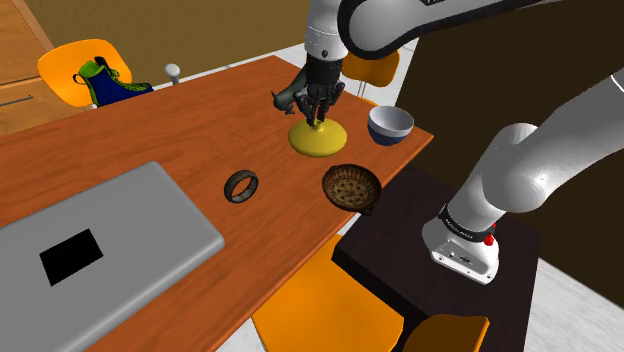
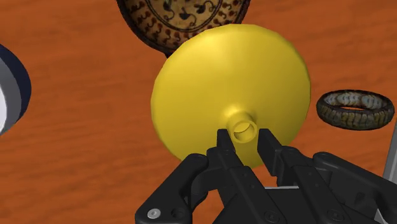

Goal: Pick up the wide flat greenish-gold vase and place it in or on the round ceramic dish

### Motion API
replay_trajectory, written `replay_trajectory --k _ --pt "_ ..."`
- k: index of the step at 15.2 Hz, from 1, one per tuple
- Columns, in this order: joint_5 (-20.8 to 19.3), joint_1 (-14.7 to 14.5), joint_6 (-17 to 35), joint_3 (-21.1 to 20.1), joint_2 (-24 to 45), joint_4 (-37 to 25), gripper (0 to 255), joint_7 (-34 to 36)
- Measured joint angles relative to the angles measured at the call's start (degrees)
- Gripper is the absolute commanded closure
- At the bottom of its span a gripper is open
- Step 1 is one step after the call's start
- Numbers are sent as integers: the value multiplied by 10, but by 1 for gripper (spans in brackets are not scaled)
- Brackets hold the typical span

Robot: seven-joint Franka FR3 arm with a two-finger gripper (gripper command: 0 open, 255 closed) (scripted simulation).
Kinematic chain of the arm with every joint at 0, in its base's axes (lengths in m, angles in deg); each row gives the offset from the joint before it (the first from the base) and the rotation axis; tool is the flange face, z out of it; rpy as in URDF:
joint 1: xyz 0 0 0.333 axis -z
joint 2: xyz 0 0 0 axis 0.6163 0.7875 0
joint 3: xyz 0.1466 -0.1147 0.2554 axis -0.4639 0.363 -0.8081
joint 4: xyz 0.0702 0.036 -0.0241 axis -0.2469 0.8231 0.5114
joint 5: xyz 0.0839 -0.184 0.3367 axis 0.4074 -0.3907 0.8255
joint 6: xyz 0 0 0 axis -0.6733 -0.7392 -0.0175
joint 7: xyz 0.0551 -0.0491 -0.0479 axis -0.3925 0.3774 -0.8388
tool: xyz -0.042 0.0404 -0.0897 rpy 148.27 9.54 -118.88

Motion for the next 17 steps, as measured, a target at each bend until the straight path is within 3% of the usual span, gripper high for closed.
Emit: replay_trajectory --k 9,17 --pt "41 -40 -94 18 -227 132 255 -10" --pt "49 -46 -52 11 -239 187 255 -8"
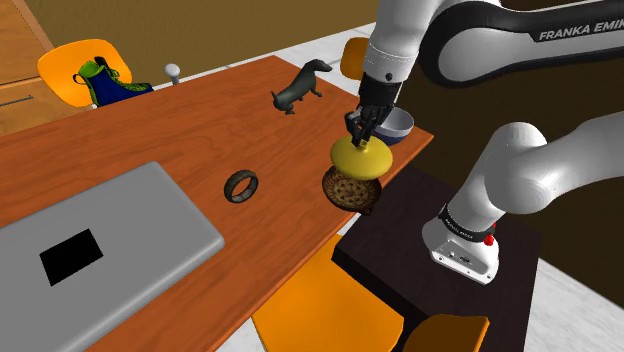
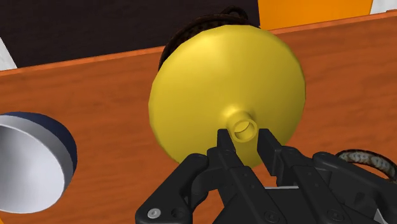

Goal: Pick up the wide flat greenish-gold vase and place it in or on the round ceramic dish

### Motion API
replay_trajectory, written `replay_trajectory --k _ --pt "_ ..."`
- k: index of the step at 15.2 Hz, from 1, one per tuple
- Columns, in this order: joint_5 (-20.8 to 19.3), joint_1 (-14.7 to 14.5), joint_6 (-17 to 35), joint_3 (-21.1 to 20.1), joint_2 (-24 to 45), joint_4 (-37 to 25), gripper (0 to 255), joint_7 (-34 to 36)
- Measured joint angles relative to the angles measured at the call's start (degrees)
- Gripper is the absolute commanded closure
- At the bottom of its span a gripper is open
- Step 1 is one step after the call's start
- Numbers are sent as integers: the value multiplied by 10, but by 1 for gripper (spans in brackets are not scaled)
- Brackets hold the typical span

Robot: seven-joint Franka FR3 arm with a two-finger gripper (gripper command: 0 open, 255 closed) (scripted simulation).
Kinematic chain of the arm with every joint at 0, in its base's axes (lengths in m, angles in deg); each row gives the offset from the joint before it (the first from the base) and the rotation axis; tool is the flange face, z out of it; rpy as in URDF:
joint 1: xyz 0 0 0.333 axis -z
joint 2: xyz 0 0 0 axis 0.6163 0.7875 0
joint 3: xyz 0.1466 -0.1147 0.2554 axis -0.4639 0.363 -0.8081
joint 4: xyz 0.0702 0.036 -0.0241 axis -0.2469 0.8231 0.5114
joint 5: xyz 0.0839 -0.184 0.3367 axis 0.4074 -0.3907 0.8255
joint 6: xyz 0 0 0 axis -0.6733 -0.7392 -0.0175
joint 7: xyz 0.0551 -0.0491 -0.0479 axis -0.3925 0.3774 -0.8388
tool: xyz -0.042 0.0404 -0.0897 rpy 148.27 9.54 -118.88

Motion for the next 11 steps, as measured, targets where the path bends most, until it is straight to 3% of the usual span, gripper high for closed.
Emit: replay_trajectory --k 11 --pt "11 -4 98 -15 26 71 255 2"
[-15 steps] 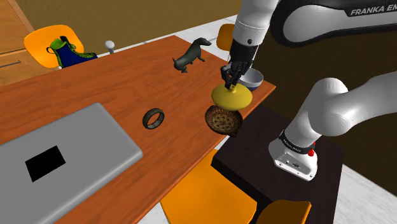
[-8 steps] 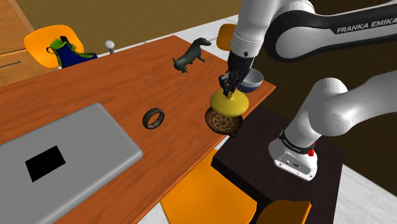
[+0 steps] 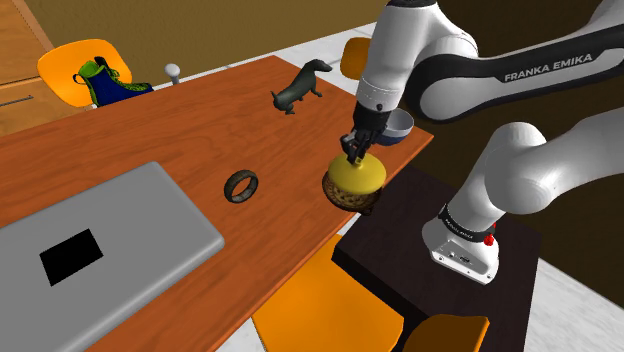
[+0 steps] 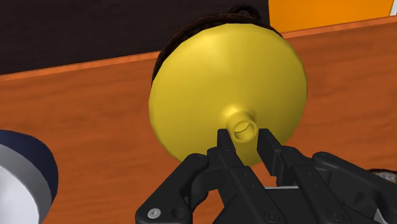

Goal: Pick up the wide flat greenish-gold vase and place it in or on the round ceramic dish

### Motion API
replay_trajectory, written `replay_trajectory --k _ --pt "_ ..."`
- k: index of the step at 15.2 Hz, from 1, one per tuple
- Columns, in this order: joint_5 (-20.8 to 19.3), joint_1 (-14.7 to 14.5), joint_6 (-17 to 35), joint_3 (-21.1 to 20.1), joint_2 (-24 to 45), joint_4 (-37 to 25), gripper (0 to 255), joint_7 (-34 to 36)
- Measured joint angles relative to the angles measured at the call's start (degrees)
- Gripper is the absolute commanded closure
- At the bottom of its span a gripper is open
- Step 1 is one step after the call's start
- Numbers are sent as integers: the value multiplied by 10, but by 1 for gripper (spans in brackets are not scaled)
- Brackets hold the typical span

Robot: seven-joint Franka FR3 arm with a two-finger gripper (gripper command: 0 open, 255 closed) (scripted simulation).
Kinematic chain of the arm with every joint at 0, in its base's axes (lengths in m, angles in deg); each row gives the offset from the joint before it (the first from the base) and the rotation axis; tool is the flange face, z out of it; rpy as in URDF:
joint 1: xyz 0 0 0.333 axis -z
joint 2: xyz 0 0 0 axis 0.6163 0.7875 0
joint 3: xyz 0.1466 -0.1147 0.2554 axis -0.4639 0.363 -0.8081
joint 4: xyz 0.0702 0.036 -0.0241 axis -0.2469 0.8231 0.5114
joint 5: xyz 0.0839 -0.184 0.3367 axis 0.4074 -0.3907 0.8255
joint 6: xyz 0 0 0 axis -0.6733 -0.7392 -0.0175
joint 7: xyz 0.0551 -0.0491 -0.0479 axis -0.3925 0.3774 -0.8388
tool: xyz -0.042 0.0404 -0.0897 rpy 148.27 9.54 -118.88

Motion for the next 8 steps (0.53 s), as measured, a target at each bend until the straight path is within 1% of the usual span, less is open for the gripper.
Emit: replay_trajectory --k 4,8 --pt "4 -1 33 -6 13 20 255 2" --pt "4 -1 38 -6 16 22 255 2"
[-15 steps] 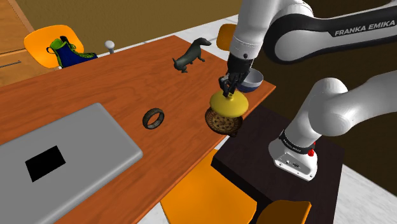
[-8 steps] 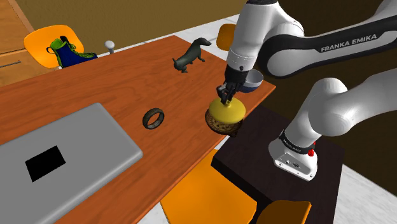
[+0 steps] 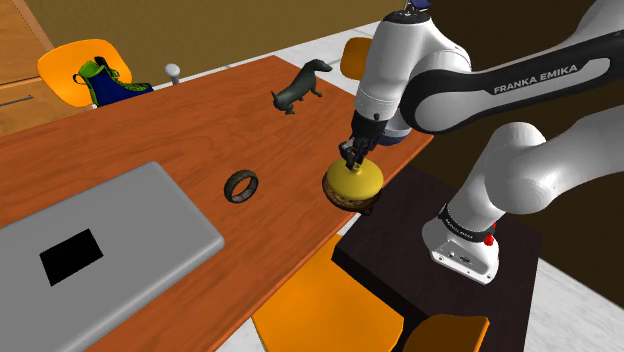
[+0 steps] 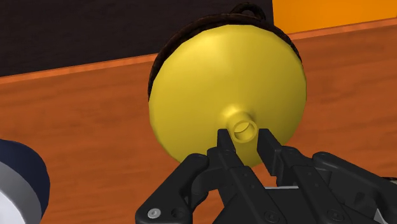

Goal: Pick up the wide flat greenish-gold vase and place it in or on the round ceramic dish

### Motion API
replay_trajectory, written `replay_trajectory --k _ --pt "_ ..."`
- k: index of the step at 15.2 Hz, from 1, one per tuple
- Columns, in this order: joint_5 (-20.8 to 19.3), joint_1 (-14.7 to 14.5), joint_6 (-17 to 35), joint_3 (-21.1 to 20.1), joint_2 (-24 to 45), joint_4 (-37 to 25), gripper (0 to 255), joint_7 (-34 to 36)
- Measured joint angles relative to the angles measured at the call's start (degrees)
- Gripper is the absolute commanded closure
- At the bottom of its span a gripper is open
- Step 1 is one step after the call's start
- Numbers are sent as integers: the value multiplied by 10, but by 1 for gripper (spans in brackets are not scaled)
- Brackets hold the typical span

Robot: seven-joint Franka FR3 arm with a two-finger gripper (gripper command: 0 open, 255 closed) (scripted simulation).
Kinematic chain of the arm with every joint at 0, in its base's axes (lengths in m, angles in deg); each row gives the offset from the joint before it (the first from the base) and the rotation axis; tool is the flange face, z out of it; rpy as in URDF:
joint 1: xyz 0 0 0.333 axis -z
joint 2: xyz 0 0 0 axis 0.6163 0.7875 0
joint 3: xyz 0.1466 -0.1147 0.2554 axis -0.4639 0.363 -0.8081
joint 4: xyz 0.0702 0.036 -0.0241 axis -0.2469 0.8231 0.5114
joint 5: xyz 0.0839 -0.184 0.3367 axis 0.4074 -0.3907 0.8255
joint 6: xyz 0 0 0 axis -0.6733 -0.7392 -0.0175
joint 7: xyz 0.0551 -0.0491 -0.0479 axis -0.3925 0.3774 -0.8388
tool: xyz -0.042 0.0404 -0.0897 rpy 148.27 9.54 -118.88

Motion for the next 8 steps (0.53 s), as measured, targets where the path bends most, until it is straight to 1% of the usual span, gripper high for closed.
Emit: replay_trajectory --k 2,3,8 --pt "0 0 0 0 0 0 255 0" --pt "0 0 0 0 0 0 0 0" --pt "0 0 0 0 0 0 0 0"
